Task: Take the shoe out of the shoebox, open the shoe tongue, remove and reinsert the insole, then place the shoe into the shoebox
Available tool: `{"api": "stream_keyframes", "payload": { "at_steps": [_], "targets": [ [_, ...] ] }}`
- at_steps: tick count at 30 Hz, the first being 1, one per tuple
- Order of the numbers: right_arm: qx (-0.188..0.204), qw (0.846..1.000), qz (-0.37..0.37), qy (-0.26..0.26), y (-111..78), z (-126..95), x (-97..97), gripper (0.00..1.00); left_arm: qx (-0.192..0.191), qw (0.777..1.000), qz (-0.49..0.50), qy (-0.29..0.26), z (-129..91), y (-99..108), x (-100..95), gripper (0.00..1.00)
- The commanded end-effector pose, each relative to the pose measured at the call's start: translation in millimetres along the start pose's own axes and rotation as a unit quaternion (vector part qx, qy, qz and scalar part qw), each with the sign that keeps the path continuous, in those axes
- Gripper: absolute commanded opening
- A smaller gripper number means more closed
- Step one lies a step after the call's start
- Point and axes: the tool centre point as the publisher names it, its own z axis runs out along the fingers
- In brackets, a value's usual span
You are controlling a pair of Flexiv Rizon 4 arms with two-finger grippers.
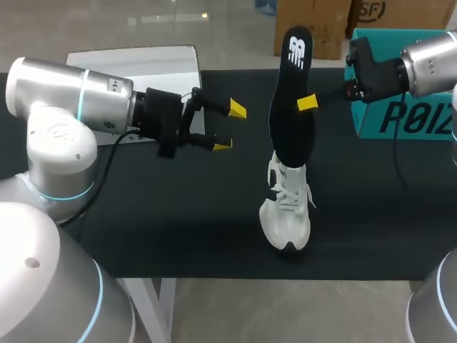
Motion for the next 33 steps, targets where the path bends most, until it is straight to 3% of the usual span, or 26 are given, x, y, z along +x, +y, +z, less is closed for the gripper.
{"api": "stream_keyframes", "payload": {
  "at_steps": [1, 24, 33],
  "targets": [
    [0.001, 1.0, 0.0, -0.001, 0.3, 1.1, -0.3, 0.0, -0.002, 1.0, 0.0, 0.001, 2.0, -0.4, 0.0, 1.0],
    [0.001, 1.0, 0.0, -0.001, 0.3, 1.1, -0.3, 0.0, -0.002, 1.0, 0.0, 0.001, 2.0, -0.4, 0.0, 1.0],
    [0.005, 1.0, -0.007, -0.023, -1.5, 33.5, -23.2, 0.0, -0.002, 1.0, 0.0, 0.001, 2.0, -0.4, 0.0, 1.0]
  ]
}}
